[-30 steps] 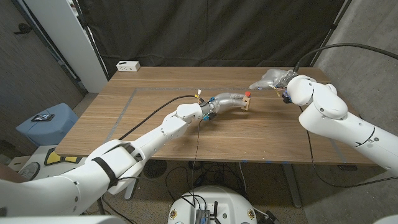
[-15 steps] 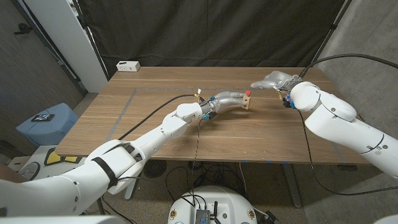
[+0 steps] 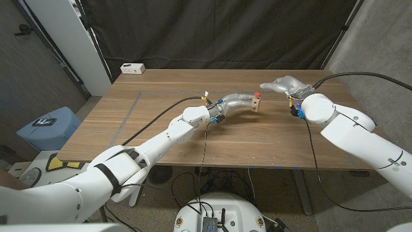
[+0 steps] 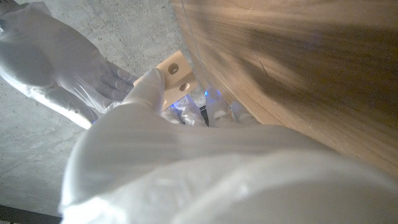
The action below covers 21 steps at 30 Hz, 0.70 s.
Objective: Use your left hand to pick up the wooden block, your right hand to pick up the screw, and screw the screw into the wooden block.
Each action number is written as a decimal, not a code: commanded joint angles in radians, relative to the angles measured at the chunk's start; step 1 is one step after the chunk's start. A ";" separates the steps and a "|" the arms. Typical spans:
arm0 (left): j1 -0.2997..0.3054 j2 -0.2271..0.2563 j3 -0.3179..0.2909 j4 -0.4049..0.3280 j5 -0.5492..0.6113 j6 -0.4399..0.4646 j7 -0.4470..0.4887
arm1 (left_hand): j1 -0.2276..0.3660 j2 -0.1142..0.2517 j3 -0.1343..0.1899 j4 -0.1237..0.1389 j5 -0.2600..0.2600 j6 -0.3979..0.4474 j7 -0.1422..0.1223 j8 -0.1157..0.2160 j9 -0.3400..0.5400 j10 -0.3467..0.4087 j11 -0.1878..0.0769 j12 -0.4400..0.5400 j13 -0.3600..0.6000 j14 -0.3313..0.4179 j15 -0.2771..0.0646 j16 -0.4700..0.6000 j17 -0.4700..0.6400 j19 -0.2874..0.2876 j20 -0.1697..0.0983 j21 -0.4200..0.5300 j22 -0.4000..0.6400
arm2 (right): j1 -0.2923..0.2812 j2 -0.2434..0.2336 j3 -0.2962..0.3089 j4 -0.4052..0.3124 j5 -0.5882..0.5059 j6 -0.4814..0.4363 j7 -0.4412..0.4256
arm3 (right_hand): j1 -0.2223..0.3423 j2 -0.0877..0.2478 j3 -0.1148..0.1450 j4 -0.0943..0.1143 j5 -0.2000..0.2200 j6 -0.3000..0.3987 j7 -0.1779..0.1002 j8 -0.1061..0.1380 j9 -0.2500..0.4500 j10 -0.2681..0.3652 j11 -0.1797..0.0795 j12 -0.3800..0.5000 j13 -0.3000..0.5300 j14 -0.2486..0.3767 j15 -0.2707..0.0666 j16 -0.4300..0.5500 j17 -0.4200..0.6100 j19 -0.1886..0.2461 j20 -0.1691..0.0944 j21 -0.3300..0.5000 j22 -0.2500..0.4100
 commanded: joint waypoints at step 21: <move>0.017 0.004 -0.013 -0.006 0.004 -0.035 0.043 | -0.002 0.006 0.014 0.006 0.007 0.012 0.003 0.004 0.003 0.008 0.002 0.006 0.001 0.006 -0.065 0.001 0.004 0.004 0.008 0.007 0.002 | -0.133 0.156 0.084 0.070 0.303 0.242 -0.310 | -0.070 -0.013 -0.028 0.011 0.001 -0.021 0.035 -0.052 -0.016 -0.041 0.022 -0.006 -0.004 -0.028 0.032 -0.003 0.009 -0.023 0.019 -0.003 0.002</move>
